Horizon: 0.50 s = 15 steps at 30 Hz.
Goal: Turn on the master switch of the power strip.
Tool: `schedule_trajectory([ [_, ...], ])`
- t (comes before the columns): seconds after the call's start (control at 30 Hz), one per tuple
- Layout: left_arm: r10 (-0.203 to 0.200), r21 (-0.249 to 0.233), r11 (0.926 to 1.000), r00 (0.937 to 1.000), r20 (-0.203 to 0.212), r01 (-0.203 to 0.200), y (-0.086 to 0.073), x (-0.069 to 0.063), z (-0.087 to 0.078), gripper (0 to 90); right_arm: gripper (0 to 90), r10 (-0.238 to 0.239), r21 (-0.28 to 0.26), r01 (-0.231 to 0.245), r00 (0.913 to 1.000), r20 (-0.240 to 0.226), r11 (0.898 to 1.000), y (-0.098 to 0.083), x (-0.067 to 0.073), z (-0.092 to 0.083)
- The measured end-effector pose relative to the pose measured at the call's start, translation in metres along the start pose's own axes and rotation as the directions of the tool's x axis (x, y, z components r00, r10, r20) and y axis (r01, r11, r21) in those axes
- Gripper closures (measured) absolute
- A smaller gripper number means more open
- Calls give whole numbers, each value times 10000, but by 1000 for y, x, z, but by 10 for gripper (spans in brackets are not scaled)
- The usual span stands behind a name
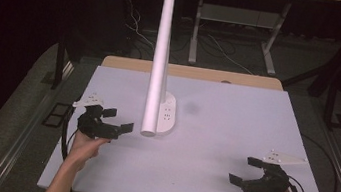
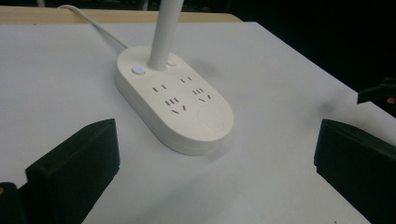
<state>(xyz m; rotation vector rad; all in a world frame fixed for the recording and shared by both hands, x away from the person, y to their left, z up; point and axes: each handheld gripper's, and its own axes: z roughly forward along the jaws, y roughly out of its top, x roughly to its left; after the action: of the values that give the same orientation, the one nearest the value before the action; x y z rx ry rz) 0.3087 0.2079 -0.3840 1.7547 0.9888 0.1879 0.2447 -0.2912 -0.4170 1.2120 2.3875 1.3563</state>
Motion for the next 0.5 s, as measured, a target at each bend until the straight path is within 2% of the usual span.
schedule_trajectory([
  [0.27, -52, -14, 10000, 9999, 90, 52, -15, -8, -2, 0, 2, -15, 11, 15, 10000, -27, 10000, 0, 0, 0],
  [0.5, 157, 69, 9998, 9995, 286, -159, -26, -16, -3, 0, 2, -5, 18, 5, 10000, -35, 10000, 0, 1, 0],
])
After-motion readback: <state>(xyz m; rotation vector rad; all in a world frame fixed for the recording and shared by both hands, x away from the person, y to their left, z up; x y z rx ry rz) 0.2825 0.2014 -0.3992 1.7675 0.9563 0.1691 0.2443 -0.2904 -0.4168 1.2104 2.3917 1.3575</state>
